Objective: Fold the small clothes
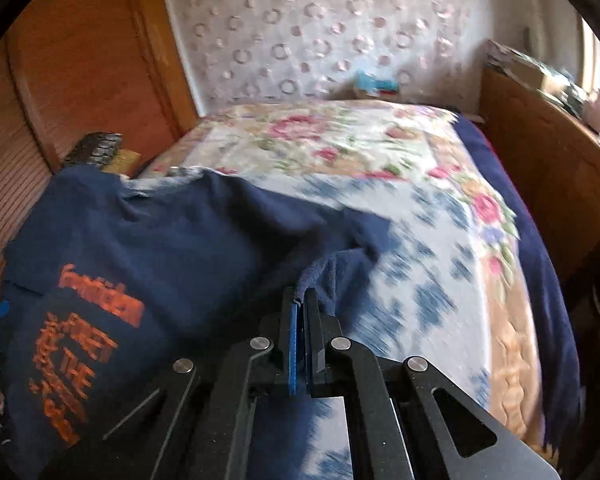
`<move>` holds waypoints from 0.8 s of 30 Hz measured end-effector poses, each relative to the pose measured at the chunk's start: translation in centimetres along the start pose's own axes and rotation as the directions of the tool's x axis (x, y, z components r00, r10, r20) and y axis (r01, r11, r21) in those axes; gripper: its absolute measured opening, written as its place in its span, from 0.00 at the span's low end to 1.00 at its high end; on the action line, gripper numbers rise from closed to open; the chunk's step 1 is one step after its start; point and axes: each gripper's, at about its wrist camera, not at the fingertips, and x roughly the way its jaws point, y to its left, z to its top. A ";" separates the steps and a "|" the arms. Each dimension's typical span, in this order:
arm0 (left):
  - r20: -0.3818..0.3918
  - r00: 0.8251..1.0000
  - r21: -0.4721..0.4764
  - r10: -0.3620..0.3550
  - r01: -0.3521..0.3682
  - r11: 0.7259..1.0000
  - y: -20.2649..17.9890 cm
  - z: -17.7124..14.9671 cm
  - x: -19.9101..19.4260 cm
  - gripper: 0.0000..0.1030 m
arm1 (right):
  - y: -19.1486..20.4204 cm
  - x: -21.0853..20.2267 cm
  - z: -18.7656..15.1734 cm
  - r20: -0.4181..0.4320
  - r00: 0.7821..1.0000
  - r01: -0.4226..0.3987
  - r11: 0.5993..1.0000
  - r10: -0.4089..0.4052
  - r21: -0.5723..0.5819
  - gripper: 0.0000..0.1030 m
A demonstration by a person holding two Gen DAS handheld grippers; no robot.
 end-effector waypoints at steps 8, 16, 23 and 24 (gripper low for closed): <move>0.001 1.000 -0.024 0.014 -0.014 1.000 1.2 -0.3 -0.3 0.79 | 5.0 2.6 3.7 0.021 0.998 -0.060 0.996 0.062 -0.066 0.02; 0.007 1.000 -0.046 0.026 -0.026 0.999 2.3 -0.3 -0.5 0.79 | 4.7 2.0 3.8 0.058 0.996 -0.058 0.994 0.064 -0.093 0.45; 0.012 0.998 -0.046 0.058 -0.058 0.997 3.9 0.4 -0.7 0.79 | 3.3 1.1 0.7 0.028 0.999 0.021 0.995 -0.019 -0.102 0.47; 0.012 0.998 -0.047 0.066 -0.066 0.997 4.3 0.6 -0.8 0.79 | 3.1 1.2 0.2 0.022 0.999 0.037 0.994 -0.035 -0.103 0.47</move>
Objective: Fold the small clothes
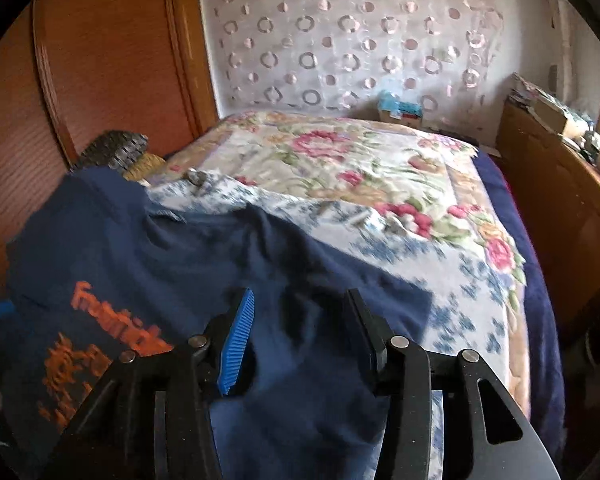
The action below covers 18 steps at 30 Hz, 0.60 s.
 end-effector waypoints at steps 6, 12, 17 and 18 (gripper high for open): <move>0.005 0.998 -0.006 0.069 -0.069 0.998 3.1 1.4 -0.3 0.79 | -0.9 2.2 -2.6 -0.072 0.995 0.067 0.998 -0.066 0.012 0.47; 0.015 0.992 -0.026 0.123 -0.123 0.992 6.2 3.1 -0.7 0.79 | -0.8 3.9 -3.6 -0.097 0.991 0.091 0.996 -0.091 -0.001 0.47; 0.025 0.989 -0.033 0.145 -0.144 0.989 8.2 4.3 -1.1 0.79 | -0.3 4.1 -3.8 -0.089 0.990 0.106 0.994 -0.106 -0.001 0.48; 0.024 0.988 -0.028 0.152 -0.152 0.988 8.5 4.6 -1.1 0.79 | -0.3 4.1 -4.0 -0.089 0.991 0.105 0.994 -0.104 0.001 0.48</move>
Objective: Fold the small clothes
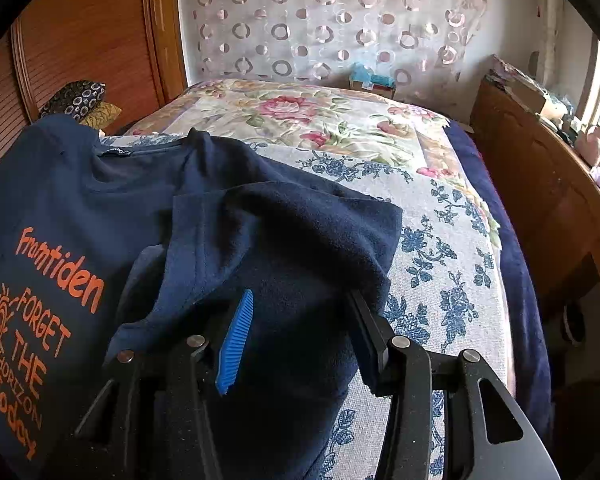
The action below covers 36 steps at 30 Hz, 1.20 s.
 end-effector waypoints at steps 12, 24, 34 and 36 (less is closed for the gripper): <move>-0.098 0.995 -0.062 0.032 -0.039 0.997 4.5 2.1 4.4 0.58 | -0.8 -0.7 0.0 0.000 1.000 -0.005 1.000 0.005 0.005 0.49; -0.142 0.989 -0.163 0.037 -0.060 0.985 7.7 4.5 7.8 0.53 | -0.9 -0.7 0.0 0.000 1.000 -0.003 1.000 0.003 0.006 0.50; -0.203 0.979 -0.187 -0.004 -0.035 0.982 7.7 4.5 10.0 0.51 | -0.9 -0.7 0.0 0.001 1.000 -0.003 1.000 0.003 0.008 0.50; -0.208 0.978 -0.181 -0.004 -0.034 0.983 7.5 4.4 10.0 0.51 | -0.9 -0.7 0.0 0.001 1.000 -0.002 1.000 0.002 0.007 0.50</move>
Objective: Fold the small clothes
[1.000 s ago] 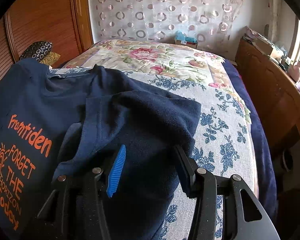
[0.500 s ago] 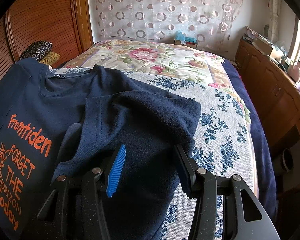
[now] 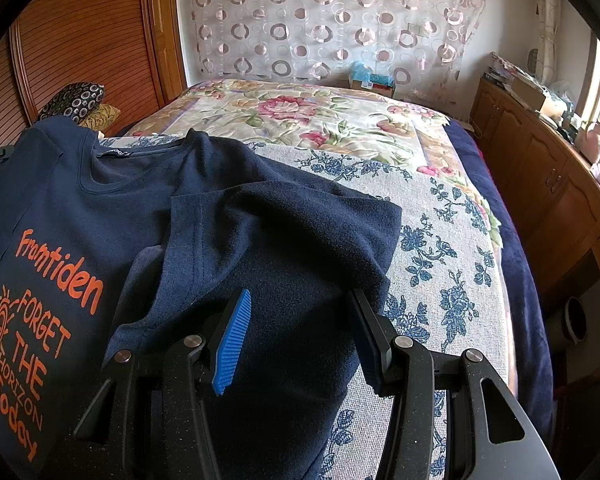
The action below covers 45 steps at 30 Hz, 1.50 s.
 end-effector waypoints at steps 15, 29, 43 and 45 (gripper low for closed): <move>0.080 0.995 0.160 -0.054 0.041 0.986 -4.4 -1.2 -3.3 0.08 | -0.1 0.0 0.0 0.001 1.000 0.000 1.000 0.000 0.000 0.50; 0.138 0.982 0.261 -0.128 0.089 0.961 -8.3 -4.5 -6.8 0.07 | -3.3 0.1 1.5 0.019 0.999 0.025 0.993 -0.028 0.119 0.50; 0.203 0.964 0.244 -0.173 0.122 0.962 -7.7 -7.6 -11.1 0.06 | 0.2 1.6 4.2 0.038 0.999 -0.010 0.998 0.012 -0.063 0.08; 0.222 0.958 0.240 -0.183 0.128 0.962 -7.5 -8.4 -12.5 0.06 | 1.6 -1.1 3.9 0.118 0.992 -0.042 0.994 0.054 -0.101 0.08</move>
